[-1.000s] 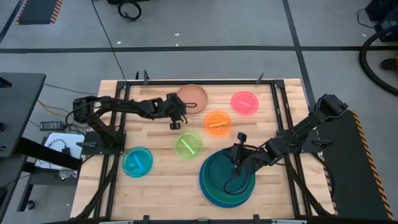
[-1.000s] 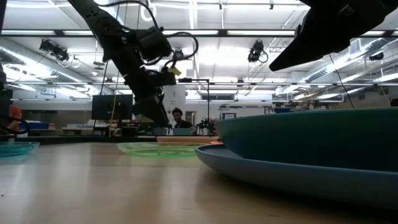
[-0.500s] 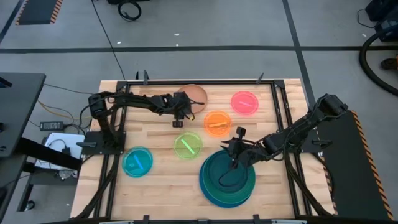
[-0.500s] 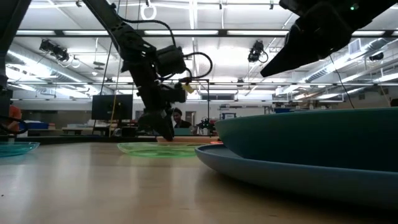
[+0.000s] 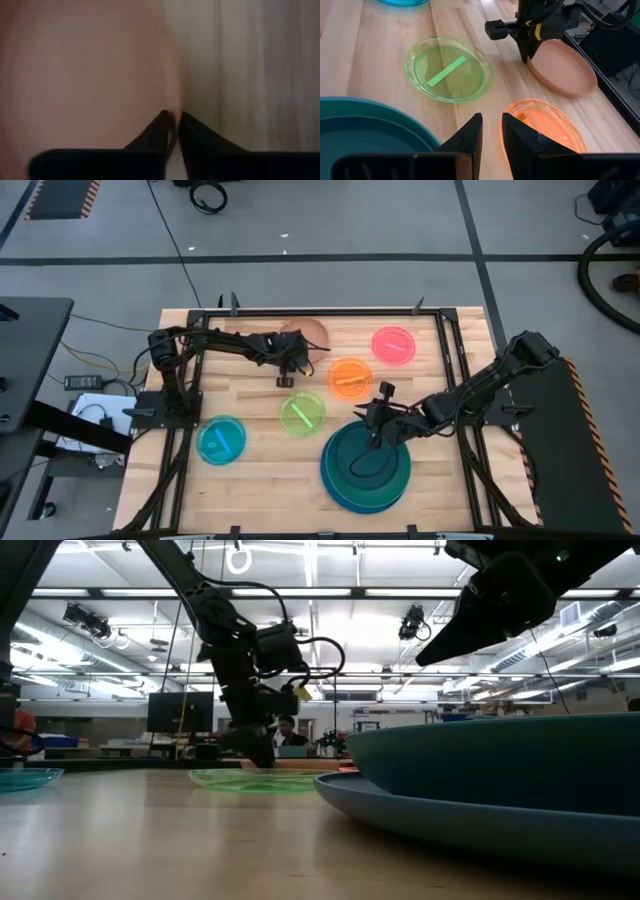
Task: Stack plastic plates
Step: Stack the brown plate on the top of the dark blue plate
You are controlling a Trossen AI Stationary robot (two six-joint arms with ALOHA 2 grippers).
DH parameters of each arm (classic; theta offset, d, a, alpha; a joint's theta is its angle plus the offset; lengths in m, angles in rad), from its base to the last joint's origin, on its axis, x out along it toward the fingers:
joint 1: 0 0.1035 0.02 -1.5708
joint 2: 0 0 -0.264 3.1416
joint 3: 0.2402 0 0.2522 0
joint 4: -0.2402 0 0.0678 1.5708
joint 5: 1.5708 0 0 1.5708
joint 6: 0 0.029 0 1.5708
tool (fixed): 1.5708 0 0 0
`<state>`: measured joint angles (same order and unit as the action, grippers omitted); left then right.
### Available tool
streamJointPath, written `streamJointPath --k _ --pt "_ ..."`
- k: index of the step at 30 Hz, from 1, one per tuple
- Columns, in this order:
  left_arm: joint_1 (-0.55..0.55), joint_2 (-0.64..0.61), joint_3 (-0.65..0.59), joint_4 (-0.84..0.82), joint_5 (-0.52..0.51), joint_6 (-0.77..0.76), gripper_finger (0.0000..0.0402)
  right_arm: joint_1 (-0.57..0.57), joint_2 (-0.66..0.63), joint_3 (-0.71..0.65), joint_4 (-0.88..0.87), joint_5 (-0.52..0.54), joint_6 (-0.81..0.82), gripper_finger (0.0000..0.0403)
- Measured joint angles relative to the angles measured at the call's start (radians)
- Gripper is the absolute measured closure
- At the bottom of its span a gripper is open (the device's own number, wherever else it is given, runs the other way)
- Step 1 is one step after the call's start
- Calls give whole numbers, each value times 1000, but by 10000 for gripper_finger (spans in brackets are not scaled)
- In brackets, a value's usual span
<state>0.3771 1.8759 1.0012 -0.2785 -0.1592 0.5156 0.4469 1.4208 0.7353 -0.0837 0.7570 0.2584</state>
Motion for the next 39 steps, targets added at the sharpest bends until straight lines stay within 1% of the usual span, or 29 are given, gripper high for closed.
streamJointPath --k 1,2,5,9,11,15,20,24,27,30,35,39 --pt "-4 0 0 -9 -8 10 381 0 0 0 0 0 0 319" --pt "-8 0 0 -15 -11 20 387 0 0 0 0 0 3 319" --pt "-33 -4 -1 -26 -24 43 388 0 0 0 0 -4 15 319" --pt "-91 -21 -5 -47 -122 43 388 0 0 0 -17 -15 30 319" --pt "-126 -42 -9 -76 -154 43 388 0 0 0 -53 -15 37 319" --pt "-191 -91 -11 -78 -165 37 389 0 -1 0 -126 9 54 319" --pt "-283 -134 -10 -81 -270 -9 389 -1 -28 0 -190 36 55 319" --pt "-356 -148 -8 -77 -285 -53 389 5 -69 0 -269 61 79 319" --pt "-413 -148 -8 -88 -289 -80 389 8 -108 0 -300 54 89 319" --pt "-472 -148 -8 -91 -290 -126 389 8 -134 0 -305 4 87 319" --pt "-567 -148 -8 -101 -291 -212 389 5 -133 0 -267 -102 116 319" --pt "-628 -148 35 -162 -237 -273 389 -6 -133 0 -233 -258 82 319"
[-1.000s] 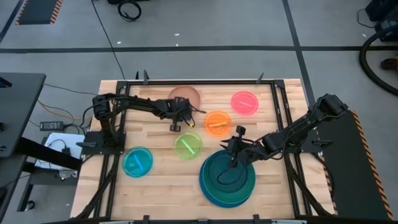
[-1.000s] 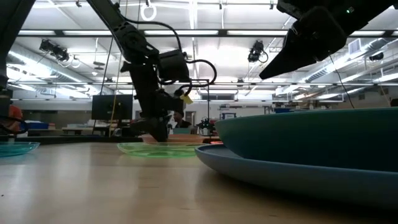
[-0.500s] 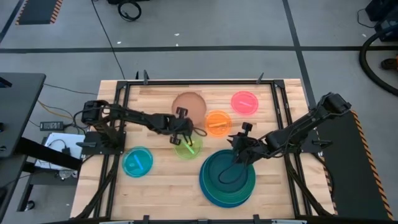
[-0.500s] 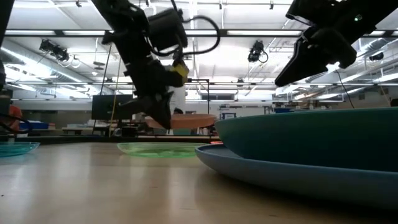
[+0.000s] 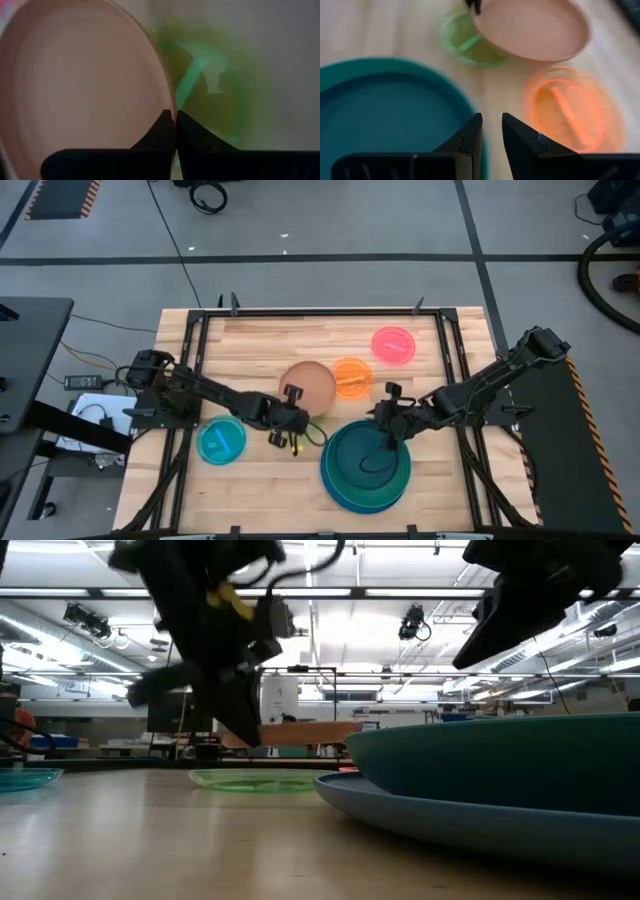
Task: Stack plastic plates
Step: Stack the brown plate on the top of the dark blue plate
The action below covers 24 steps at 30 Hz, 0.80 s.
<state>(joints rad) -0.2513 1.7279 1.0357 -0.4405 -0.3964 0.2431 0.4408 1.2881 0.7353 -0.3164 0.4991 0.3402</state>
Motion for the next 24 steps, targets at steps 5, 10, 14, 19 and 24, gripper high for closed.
streamJointPath --k 5,10,14,19,24 --pt "-54 0 88 -62 33 -45 389 4 0 0 1 -55 -6 309" --pt "-93 25 188 -76 58 -41 389 45 1 20 -42 -67 65 293" --pt "-114 66 268 -128 81 -18 389 103 1 56 -109 -63 168 288" --pt "-116 127 347 -151 136 7 389 185 1 62 -147 -53 273 288" --pt "-115 203 429 -163 150 82 389 268 -7 62 -211 -22 417 288"
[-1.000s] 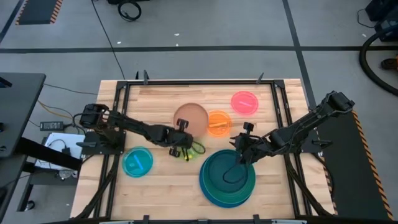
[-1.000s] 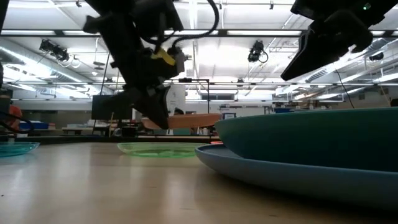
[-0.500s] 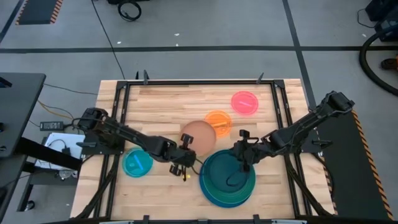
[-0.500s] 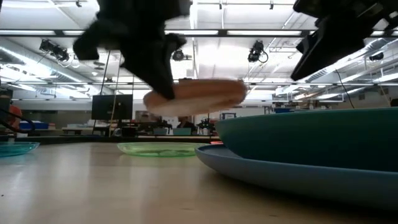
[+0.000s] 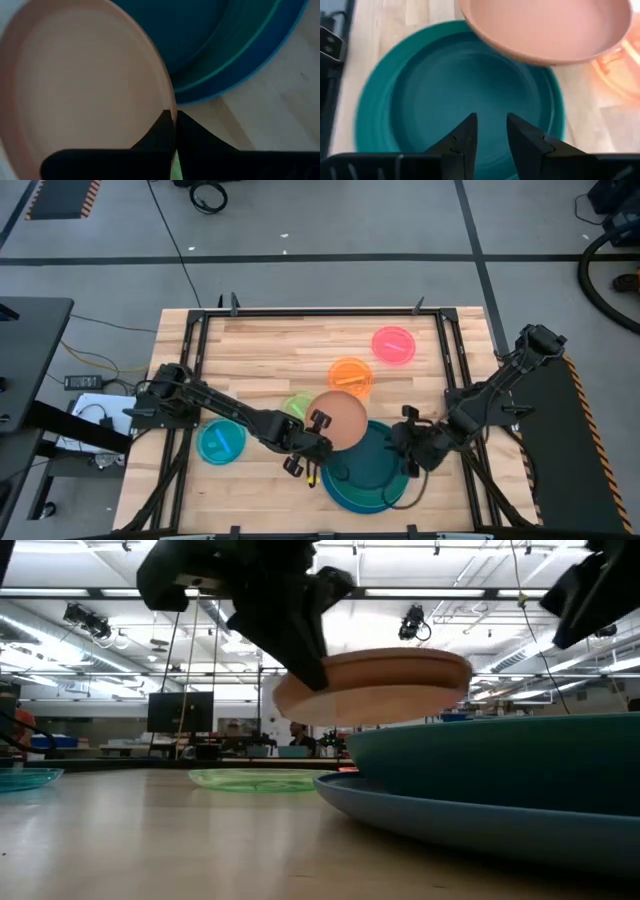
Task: Stack plastic plates
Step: Stack the brown plate on the top of the dark blue plate
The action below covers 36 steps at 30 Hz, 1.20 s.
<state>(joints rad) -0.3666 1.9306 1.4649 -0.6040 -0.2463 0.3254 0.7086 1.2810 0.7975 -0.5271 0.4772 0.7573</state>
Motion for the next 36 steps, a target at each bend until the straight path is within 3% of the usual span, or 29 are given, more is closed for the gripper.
streamJointPath --k 14,17,26,36 --pt "17 128 194 -26 33 361 389 200 -10 0 -129 102 370 289" --pt "24 134 198 -11 48 471 389 220 -10 0 -132 106 454 289" --pt "43 149 198 24 255 684 389 295 -10 0 -133 145 572 289" --pt "52 215 196 79 282 756 376 340 -10 0 -93 209 647 289"
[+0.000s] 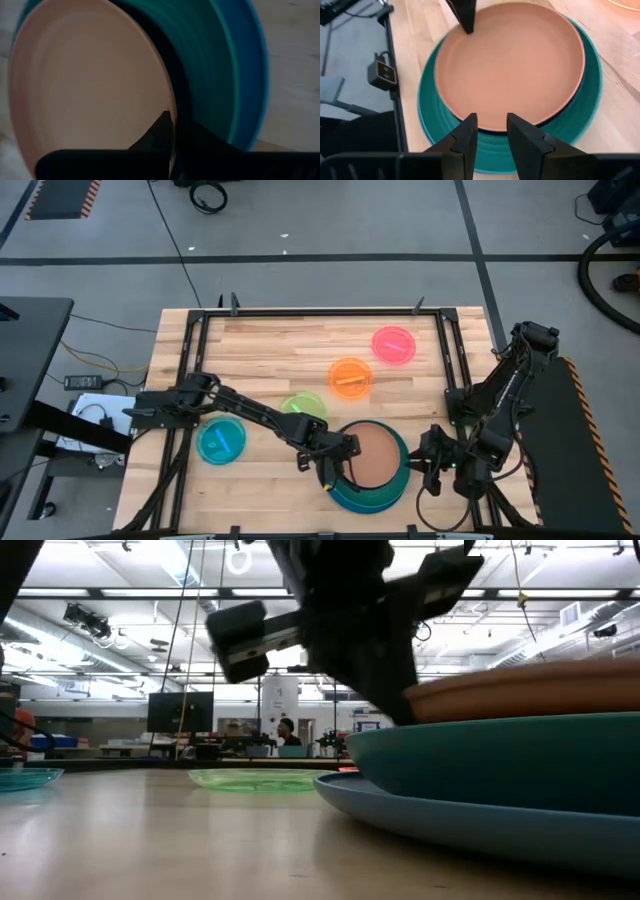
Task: Stack plastic plates
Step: Stack the brown plate on the top of the dark blue plate, then stack the transparent green plate on the top of the brown plate
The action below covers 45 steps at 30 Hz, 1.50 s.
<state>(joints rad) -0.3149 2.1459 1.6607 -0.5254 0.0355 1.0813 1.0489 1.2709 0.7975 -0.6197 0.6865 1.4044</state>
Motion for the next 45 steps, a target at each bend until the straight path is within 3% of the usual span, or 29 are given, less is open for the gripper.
streamJointPath --k 5,10,18,23,26,32,40,45 --pt "-4 -3 1 10 -3 -79 366 6 0 0 -2 3 0 289" --pt "-30 -12 1 10 -48 -173 322 6 0 0 -2 3 -10 289" --pt "-72 -19 1 -6 -287 -474 249 3 0 0 -10 27 -84 288" --pt "-128 -20 1 -100 -481 -641 244 -30 0 0 -10 27 -153 288" --pt "-153 -23 1 -160 -541 -772 248 -56 0 0 -9 27 -214 288" --pt "-178 -49 1 -266 -556 -993 251 -128 0 0 4 27 -381 288" --pt "-177 -49 1 -528 -548 -1412 251 -219 2 -1 80 72 -608 288" --pt "-205 -49 1 -629 -549 -1489 251 -265 2 -1 143 72 -770 289"
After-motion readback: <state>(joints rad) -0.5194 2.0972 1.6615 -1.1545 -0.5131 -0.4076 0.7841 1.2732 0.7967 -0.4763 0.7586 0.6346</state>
